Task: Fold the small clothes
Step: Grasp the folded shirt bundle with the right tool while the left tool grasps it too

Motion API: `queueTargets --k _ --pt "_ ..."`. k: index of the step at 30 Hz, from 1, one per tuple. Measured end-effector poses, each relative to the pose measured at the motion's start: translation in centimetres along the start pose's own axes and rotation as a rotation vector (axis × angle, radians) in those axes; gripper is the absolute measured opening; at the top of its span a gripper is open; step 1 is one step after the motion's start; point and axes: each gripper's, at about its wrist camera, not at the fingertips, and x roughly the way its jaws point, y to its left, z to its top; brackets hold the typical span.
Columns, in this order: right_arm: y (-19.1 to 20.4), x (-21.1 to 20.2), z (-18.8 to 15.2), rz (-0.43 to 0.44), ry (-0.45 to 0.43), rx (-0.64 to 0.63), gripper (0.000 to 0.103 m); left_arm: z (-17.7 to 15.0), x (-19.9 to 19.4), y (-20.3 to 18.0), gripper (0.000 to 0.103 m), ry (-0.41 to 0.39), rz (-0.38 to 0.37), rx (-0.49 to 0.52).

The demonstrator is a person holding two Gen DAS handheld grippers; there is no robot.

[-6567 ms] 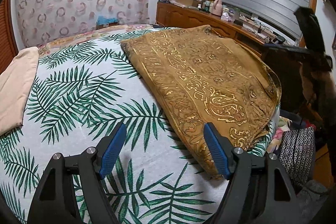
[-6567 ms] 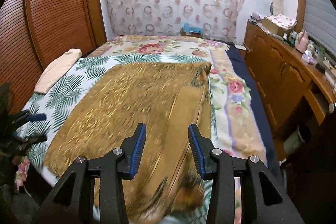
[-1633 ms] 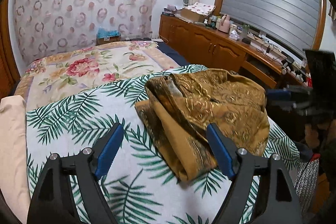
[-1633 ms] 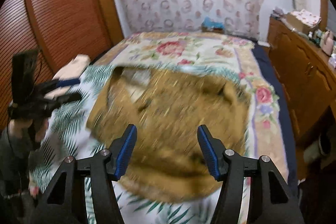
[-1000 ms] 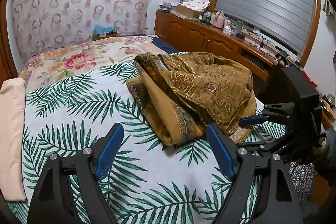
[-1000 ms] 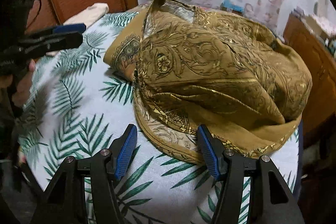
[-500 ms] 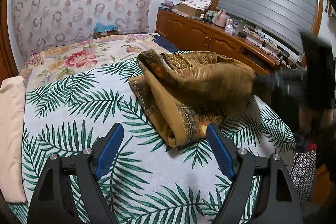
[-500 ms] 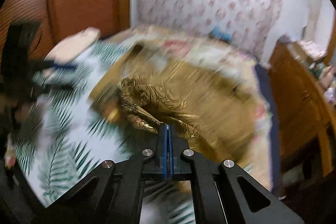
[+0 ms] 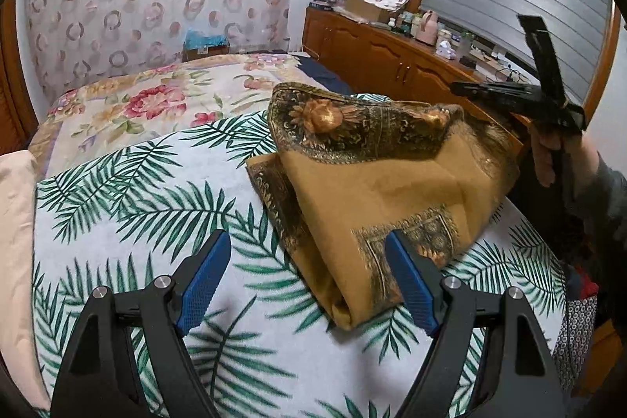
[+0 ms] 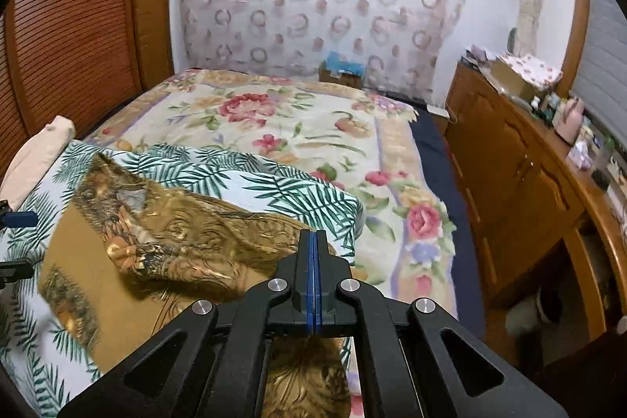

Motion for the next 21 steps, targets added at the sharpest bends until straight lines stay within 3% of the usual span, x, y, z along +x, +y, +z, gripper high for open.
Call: queueTargets --k 4,5,6,9,11,13,15,17,21 --pt "-0.9 -1.6 0.6 0.015 -0.038 0.059 0.002 1.3 1.5 -0.4 0.081 0.019 0.000 0.027" --pt "-1.1 -2.0 0.4 -0.007 -0.039 0.060 0.010 1.6 1.9 -0.5 0.081 0.024 -0.001 0.032" --pt "-1.3 -2.5 0.1 -0.017 -0.038 0.065 0.026 2.0 2.4 -0.5 0.081 0.029 0.000 0.034" --pt "-1.4 -3.4 -0.8 0.023 -0.037 0.091 0.056 3.5 4.1 -0.2 0.081 0.034 0.015 0.017" --pt "-0.6 -2.7 -1.4 0.079 0.004 0.073 0.059 4.4 4.7 -0.1 0.081 0.019 0.021 0.006" --pt "0.1 -1.9 -2.1 0.075 0.041 0.042 0.059 5.2 5.3 0.4 0.081 -0.004 0.038 -0.004" --pt "0.5 -0.7 -2.5 0.073 0.083 0.020 0.059 5.7 6.3 1.0 0.081 -0.006 0.103 0.004" --pt "-0.3 0.5 -2.4 0.076 0.111 0.048 0.059 5.8 7.4 1.7 0.081 0.022 0.183 0.012" --pt "-2.5 1.7 -1.7 0.153 0.141 0.153 0.059 4.7 8.4 3.1 0.082 0.075 0.217 0.005"
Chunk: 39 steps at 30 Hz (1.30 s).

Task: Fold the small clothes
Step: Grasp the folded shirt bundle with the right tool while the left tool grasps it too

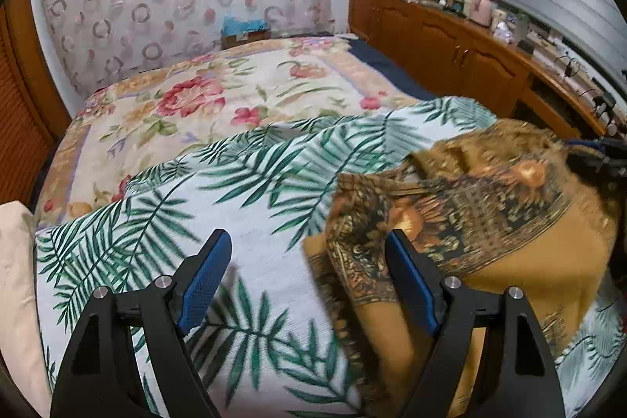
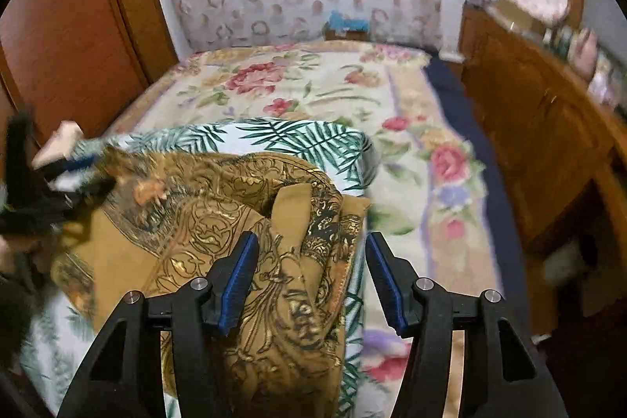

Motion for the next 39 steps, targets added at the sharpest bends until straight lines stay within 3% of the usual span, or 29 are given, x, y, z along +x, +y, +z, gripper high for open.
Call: queueTargets --k 1,2,3,5,7,9,11,14,16,18,20,26,32,37,39 --pt "-0.2 0.0 0.6 0.017 0.002 0.009 0.058 -0.2 0.1 0.1 0.082 0.003 0.007 0.001" --pt "-0.2 0.0 0.9 0.028 0.000 0.008 0.043 -0.3 0.1 0.2 0.082 0.006 0.007 -0.003" --pt "-0.2 0.1 1.1 0.052 0.004 0.000 0.022 -0.4 0.1 0.4 0.082 0.004 -0.003 -0.019" --pt "-0.2 0.6 1.2 0.103 0.010 -0.024 0.006 -0.4 -0.4 0.4 0.082 -0.010 -0.027 -0.038" --pt "0.3 -0.2 0.8 0.047 -0.033 -0.079 0.005 -0.3 -0.8 0.3 0.082 -0.018 -0.040 -0.035" --pt "0.9 -2.1 0.5 -0.003 -0.143 -0.087 0.004 -0.2 -1.2 -0.1 0.082 -0.026 -0.045 -0.022" --pt "1.2 -3.4 0.7 -0.013 -0.215 -0.080 0.004 -0.1 -1.4 -0.3 0.082 -0.034 -0.052 -0.018" --pt "1.2 -2.6 0.4 -0.052 -0.160 -0.072 0.005 -0.2 -1.2 -0.6 0.082 -0.020 -0.079 -0.020" --pt "0.9 -1.8 0.4 -0.073 -0.108 -0.054 0.021 -0.3 -0.9 -0.7 0.082 -0.005 -0.093 -0.018" --pt "0.8 -1.7 0.1 -0.084 -0.089 -0.041 0.061 -0.3 -0.5 -0.8 0.082 0.013 -0.113 -0.020" --pt "0.5 -1.6 -0.2 -0.048 -0.058 -0.024 0.073 -0.4 0.0 -0.6 0.078 0.038 -0.147 -0.037" --pt "-1.1 0.5 0.0 0.008 0.062 0.049 0.076 -0.4 0.2 -0.8 0.057 0.053 -0.193 -0.056" --pt "-2.0 2.1 1.5 0.044 0.077 0.073 0.075 -0.5 0.1 -1.5 0.035 0.071 -0.233 -0.062" --pt "-1.2 1.5 0.5 0.019 0.063 0.047 0.069 -0.4 -0.3 -2.0 0.028 0.074 -0.239 -0.052" --pt "-0.5 1.4 0.0 0.014 0.055 0.028 0.059 -0.4 -0.4 -2.1 0.028 0.073 -0.233 -0.051"
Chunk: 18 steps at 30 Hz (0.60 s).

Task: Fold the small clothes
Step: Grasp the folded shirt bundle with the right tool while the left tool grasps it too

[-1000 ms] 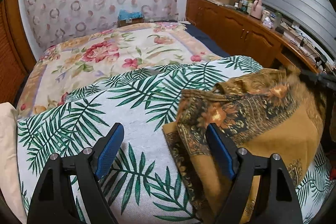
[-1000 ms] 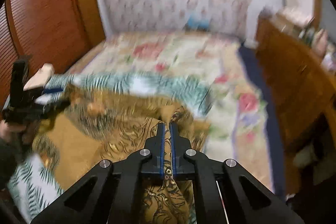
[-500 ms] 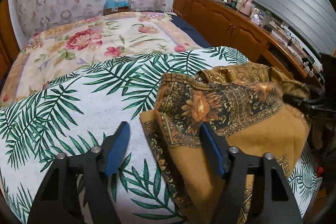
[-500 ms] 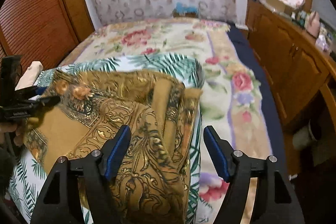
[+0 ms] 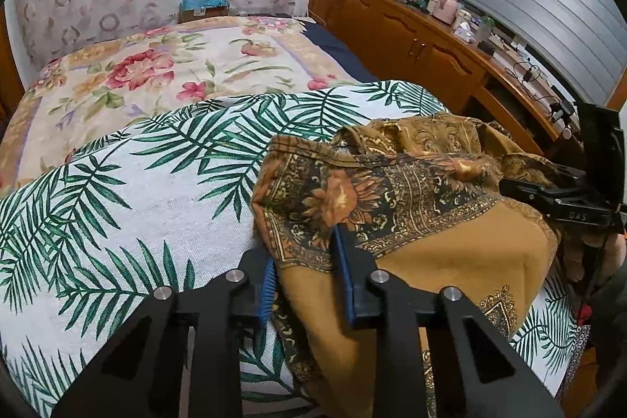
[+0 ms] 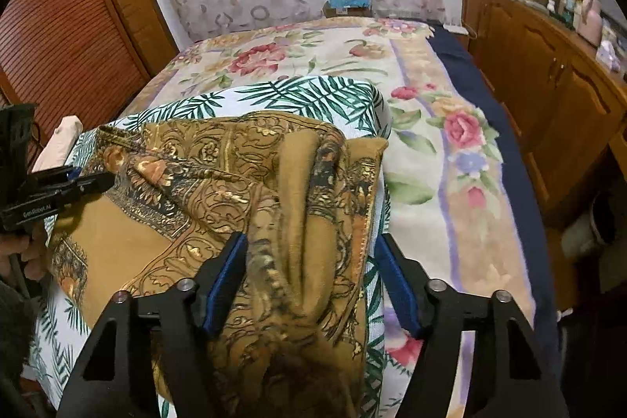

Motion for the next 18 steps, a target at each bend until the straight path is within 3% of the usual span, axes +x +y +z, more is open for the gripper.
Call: queueTargets --k 5,7,9,18 --pt "0.5 0.2 -0.3 0.011 0.010 -0.014 0.047 0.0 0.1 0.3 0.028 0.002 -0.005 -0.001" --pt "0.2 0.3 -0.3 0.037 0.010 -0.009 0.037 0.0 0.1 0.5 0.021 0.000 -0.022 0.001" --pt "0.3 -0.1 -0.3 0.047 0.002 -0.018 0.020 0.0 -0.3 0.6 0.013 -0.007 -0.052 -0.006" --pt "4.0 -5.3 0.4 0.017 -0.187 -0.103 0.014 -0.5 -9.0 -1.2 0.010 -0.183 -0.105 0.032"
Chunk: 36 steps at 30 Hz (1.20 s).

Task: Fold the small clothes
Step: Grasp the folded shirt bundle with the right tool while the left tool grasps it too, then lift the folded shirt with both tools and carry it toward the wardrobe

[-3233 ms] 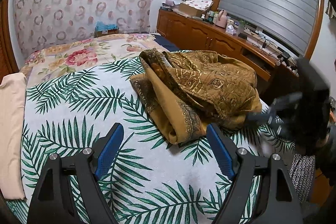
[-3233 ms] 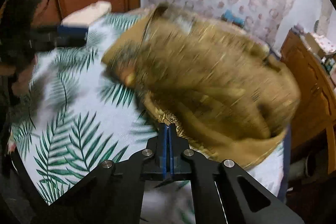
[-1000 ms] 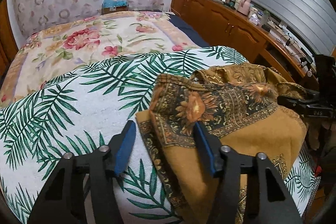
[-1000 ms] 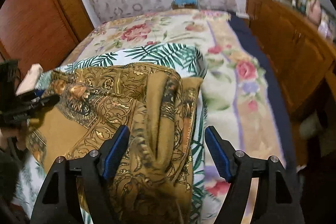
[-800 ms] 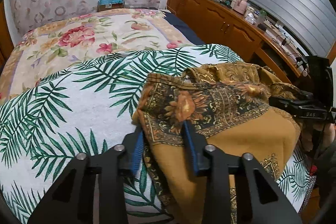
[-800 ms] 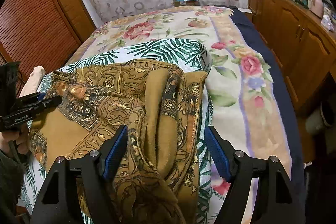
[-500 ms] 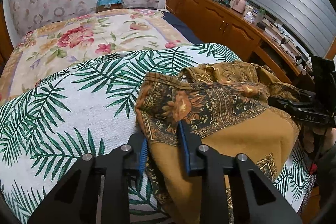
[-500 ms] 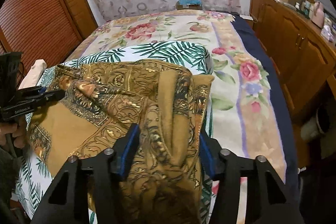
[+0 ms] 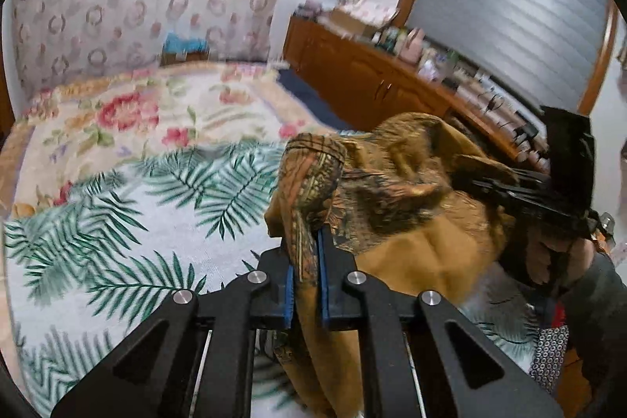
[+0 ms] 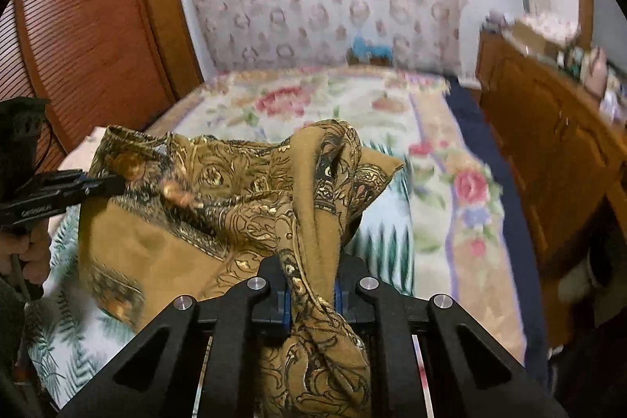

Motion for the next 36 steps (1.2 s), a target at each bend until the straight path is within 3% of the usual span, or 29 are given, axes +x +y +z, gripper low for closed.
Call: queueTargets --k 9,17,26,31,36 --pt "7.7 -2.0 4.3 0.103 -0.101 -0.148 0.014 -1.6 -11.2 2.8 0.010 -0.179 0.070 -0.036" --pt "17.8 1.8 7.8 0.252 -0.125 -0.305 0.014 -5.5 -19.1 9.9 0.010 -0.259 0.255 -0.142" --pt "27.3 8.6 12.1 0.360 -0.114 -0.449 0.014 -9.5 -22.8 15.9 0.010 -0.317 0.376 -0.258" --pt "30.2 14.7 15.7 0.419 -0.116 -0.535 0.014 -11.6 -22.9 19.1 0.010 -0.318 0.414 -0.357" --pt "33.6 19.8 17.2 0.443 -0.091 -0.623 0.014 -14.0 -22.4 22.0 0.010 -0.303 0.437 -0.455"
